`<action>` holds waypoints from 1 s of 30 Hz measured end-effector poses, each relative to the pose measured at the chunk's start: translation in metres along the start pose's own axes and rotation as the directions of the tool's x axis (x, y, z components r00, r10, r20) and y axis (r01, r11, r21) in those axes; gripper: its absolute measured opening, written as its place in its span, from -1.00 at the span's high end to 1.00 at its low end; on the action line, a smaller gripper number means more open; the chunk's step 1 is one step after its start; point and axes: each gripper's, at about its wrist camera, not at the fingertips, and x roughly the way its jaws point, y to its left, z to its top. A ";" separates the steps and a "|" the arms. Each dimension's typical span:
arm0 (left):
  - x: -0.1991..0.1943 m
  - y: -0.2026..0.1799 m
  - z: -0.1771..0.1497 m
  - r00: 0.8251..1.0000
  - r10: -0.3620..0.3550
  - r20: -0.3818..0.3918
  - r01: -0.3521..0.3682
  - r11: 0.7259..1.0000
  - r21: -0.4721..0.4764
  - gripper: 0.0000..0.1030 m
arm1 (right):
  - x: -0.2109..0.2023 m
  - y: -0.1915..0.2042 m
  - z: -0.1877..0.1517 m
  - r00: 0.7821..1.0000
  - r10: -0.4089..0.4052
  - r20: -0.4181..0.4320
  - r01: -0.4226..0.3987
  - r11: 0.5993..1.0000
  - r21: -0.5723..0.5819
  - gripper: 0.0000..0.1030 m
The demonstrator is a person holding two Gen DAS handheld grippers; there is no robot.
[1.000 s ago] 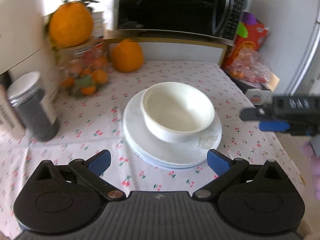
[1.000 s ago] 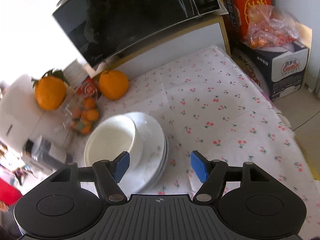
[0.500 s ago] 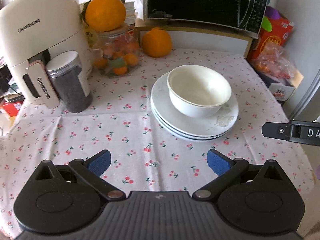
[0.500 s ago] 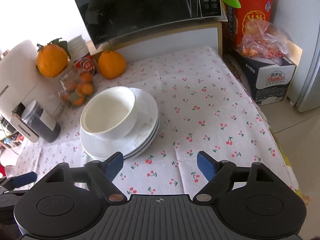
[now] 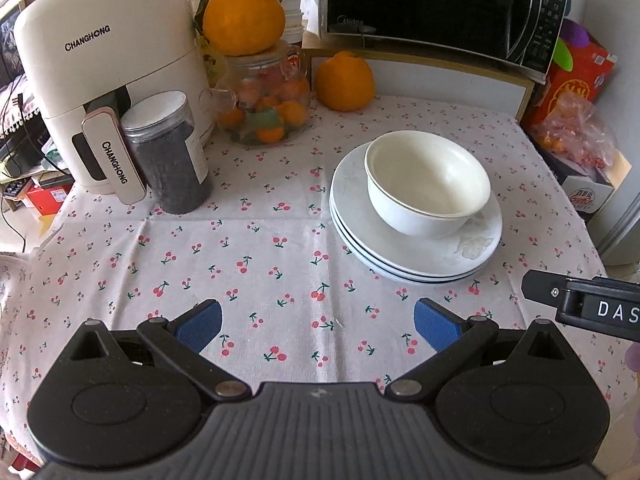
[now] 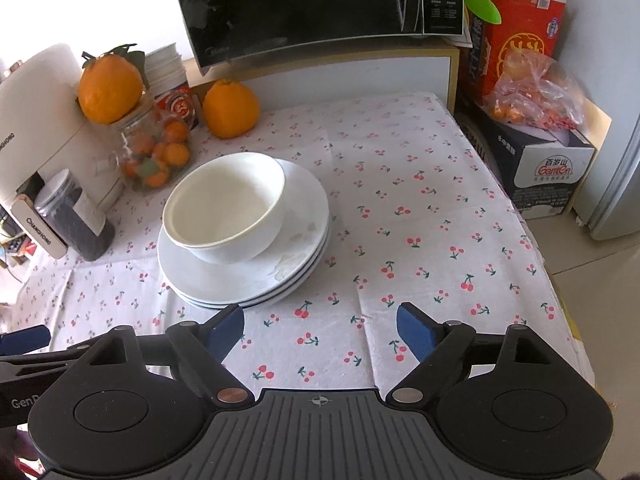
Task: Organize plates and bowls
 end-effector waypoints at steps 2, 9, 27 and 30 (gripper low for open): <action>-0.001 -0.001 0.000 1.000 0.004 0.002 -0.004 1.000 0.003 -0.99 | 0.000 0.000 0.000 1.000 -0.002 0.000 0.002 1.000 -0.001 -0.66; -0.002 -0.002 0.000 1.000 0.013 0.009 -0.013 1.000 0.013 -0.99 | 0.000 -0.001 -0.001 1.000 -0.005 0.000 0.005 1.000 0.006 -0.66; -0.002 -0.002 0.000 1.000 0.010 0.016 -0.011 1.000 0.021 -0.99 | 0.002 0.000 -0.001 1.000 -0.007 -0.007 0.007 1.000 0.006 -0.66; -0.003 -0.002 0.000 1.000 0.010 0.016 -0.011 1.000 0.023 -0.99 | 0.002 0.000 -0.001 1.000 -0.008 -0.006 0.008 1.000 0.006 -0.66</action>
